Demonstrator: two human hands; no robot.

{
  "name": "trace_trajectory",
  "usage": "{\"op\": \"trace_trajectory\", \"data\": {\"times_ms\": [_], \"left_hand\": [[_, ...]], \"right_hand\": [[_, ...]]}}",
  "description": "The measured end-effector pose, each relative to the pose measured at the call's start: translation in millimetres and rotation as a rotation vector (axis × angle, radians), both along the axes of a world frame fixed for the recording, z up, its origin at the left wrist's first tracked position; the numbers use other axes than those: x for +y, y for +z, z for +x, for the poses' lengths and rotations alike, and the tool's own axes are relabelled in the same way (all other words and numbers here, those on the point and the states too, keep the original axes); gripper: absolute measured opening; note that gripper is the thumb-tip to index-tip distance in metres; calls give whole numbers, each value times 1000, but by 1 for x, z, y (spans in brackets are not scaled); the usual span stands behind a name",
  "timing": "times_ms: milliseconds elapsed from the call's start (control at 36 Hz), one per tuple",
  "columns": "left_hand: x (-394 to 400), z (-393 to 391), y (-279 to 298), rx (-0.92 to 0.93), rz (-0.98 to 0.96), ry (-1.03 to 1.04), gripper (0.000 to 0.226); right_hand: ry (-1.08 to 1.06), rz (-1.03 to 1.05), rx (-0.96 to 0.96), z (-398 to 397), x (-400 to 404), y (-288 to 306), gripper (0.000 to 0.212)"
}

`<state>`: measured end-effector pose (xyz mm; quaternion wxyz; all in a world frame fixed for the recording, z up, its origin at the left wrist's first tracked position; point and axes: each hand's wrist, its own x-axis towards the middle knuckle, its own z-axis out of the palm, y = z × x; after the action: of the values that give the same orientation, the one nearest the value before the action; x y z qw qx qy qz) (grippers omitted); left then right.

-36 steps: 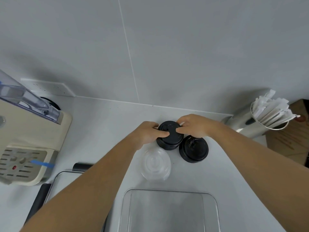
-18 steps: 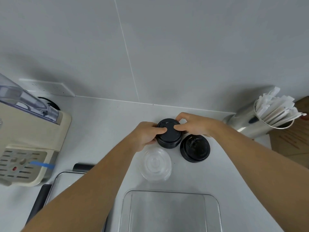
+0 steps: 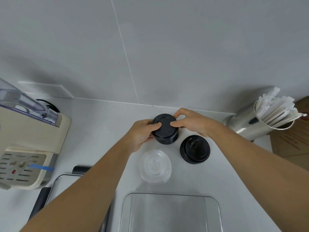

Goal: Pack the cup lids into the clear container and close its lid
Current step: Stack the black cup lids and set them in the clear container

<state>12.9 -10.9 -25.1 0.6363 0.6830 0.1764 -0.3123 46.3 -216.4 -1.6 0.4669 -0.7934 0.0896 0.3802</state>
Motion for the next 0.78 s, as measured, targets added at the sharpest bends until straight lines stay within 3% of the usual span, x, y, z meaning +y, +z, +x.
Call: {"op": "trace_trajectory", "data": {"times_ms": [278,444,778], "left_hand": [[3,-1,18,-48,-50,78,25],[2,-7,37,-94,-46,120,28],[1,-38,68,-147,-204,153,30]], "right_hand": [[-193,254,17,-6,3,18,29],[-196,368,66,-13,4,36,36],[-162,347,-53,-48,3,80,38]]}}
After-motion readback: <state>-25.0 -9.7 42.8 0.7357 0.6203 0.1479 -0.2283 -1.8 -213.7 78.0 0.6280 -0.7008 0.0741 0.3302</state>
